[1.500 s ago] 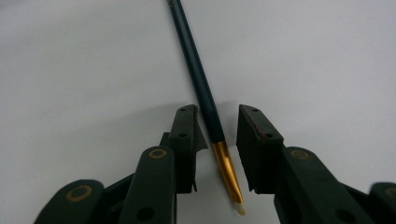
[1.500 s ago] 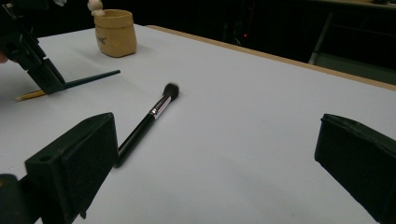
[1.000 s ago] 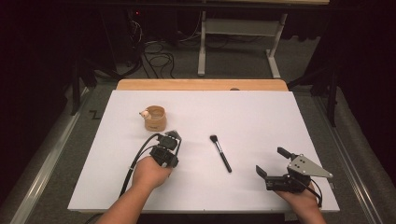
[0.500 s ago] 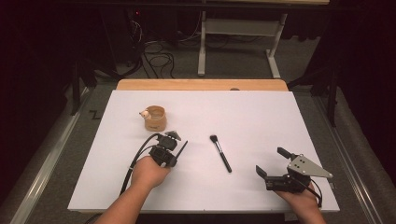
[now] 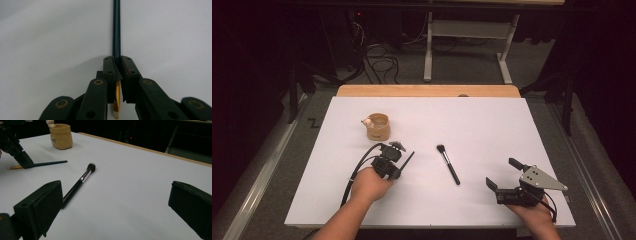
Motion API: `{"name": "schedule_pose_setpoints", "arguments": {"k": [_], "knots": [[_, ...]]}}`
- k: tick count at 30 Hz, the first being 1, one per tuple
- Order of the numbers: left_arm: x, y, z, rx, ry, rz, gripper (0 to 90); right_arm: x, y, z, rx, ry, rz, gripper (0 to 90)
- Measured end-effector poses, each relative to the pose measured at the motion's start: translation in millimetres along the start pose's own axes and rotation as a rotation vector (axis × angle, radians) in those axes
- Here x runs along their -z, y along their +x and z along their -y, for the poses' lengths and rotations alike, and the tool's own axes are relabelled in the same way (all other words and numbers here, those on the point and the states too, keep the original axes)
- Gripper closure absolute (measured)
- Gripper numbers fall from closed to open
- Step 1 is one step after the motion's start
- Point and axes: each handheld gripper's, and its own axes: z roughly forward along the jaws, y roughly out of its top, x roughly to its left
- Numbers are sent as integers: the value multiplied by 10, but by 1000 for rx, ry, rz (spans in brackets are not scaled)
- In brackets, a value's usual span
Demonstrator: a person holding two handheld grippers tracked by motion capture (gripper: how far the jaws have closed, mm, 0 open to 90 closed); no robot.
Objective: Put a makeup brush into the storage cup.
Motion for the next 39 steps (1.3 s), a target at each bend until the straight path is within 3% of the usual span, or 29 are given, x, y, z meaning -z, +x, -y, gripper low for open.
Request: {"name": "schedule_pose_setpoints", "arguments": {"k": [27,39], "knots": [[7,-3,28,-59,-17,1,833,-2,0,7,5,5,2,7],[112,23,80,-76,-38,19,833,-4,5,9,2,8,4,8]]}}
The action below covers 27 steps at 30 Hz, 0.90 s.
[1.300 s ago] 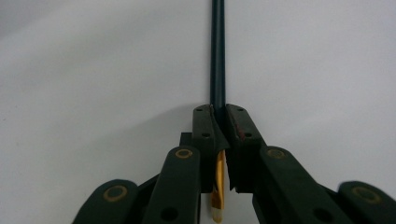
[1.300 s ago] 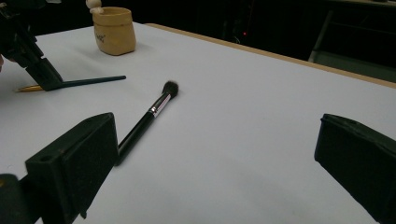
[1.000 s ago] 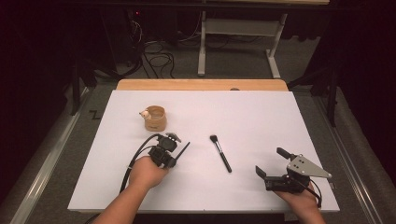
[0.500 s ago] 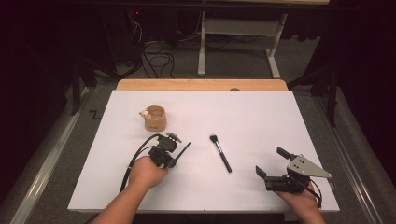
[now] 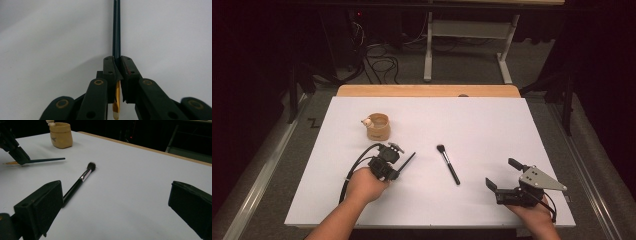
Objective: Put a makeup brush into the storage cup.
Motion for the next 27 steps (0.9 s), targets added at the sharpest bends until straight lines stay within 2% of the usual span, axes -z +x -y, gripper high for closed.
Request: {"name": "schedule_pose_setpoints", "arguments": {"k": [4,7,13,22,27], "knots": [[57,4,11,-11,-4,-2,833,-1,-1,4,-4,1,0,8],[125,-4,16,-37,-6,-6,833,2,1,3,-2,-1,1,8],[272,-19,19,-56,-21,-9,833,-4,1,6,2,1,1,8],[465,5,6,-61,-34,-10,833,-8,5,16,-4,6,0,8],[557,17,-1,-85,-40,-5,833,-10,3,18,-4,6,0,8]]}}
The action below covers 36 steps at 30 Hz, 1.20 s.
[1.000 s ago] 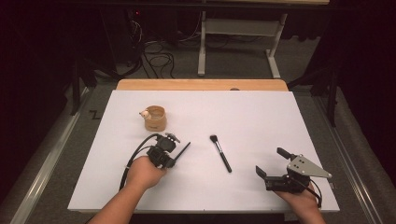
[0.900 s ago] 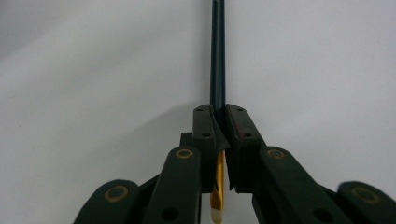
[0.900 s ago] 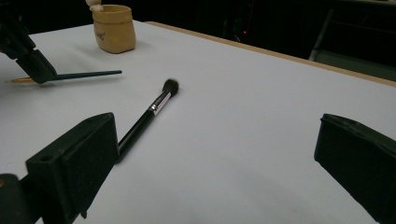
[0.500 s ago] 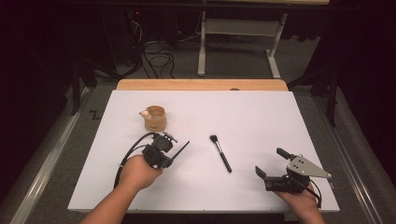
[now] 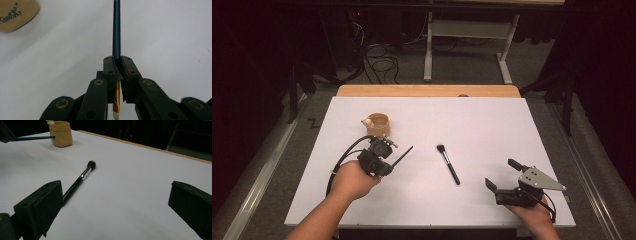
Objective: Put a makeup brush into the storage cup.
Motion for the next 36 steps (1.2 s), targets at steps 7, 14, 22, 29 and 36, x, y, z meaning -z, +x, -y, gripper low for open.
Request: {"name": "schedule_pose_setpoints", "arguments": {"k": [7,14,22,29,36], "knots": [[25,-10,7,-53,-17,23,833,-4,-4,5,5,3,1,8],[8,-115,-21,-129,-30,50,833,-7,1,10,-1,4,-8,9],[-47,-210,-22,-193,-34,60,833,-16,18,13,3,12,-18,15],[-81,-297,-22,-243,-28,69,833,-28,51,-4,26,24,-37,41],[-100,-361,-37,-285,-22,79,833,-34,108,-40,58,31,-46,60]]}}
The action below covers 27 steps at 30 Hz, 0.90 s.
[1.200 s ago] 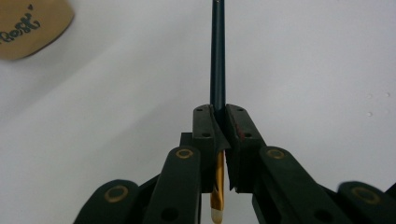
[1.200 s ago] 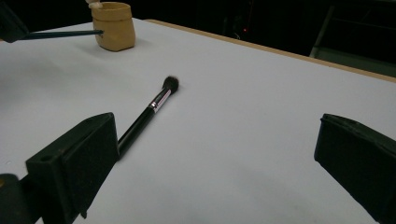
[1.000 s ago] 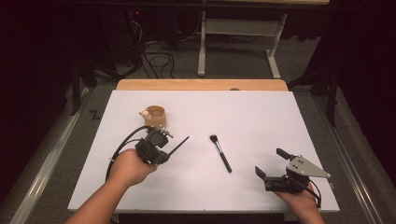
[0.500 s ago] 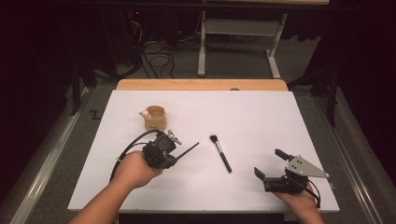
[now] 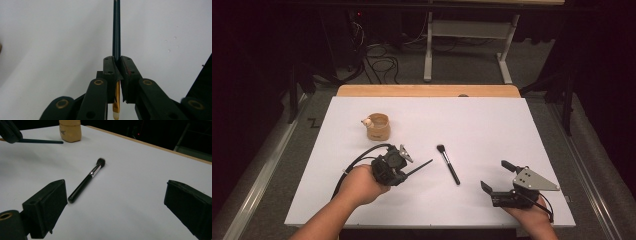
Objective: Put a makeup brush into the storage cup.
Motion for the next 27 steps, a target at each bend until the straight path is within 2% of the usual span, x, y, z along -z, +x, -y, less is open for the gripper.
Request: {"name": "schedule_pose_setpoints", "arguments": {"k": [7,17,20,27], "knots": [[-28,-63,-25,-41,2,15,833,-45,95,-84,44,7,-33,84],[-59,-155,-45,-97,18,28,833,-198,264,-235,140,100,-106,103],[-63,-172,-55,-109,18,35,833,-246,308,-272,149,124,-120,129],[-95,-218,-67,-149,20,43,833,-354,443,-346,255,158,-154,231]]}}
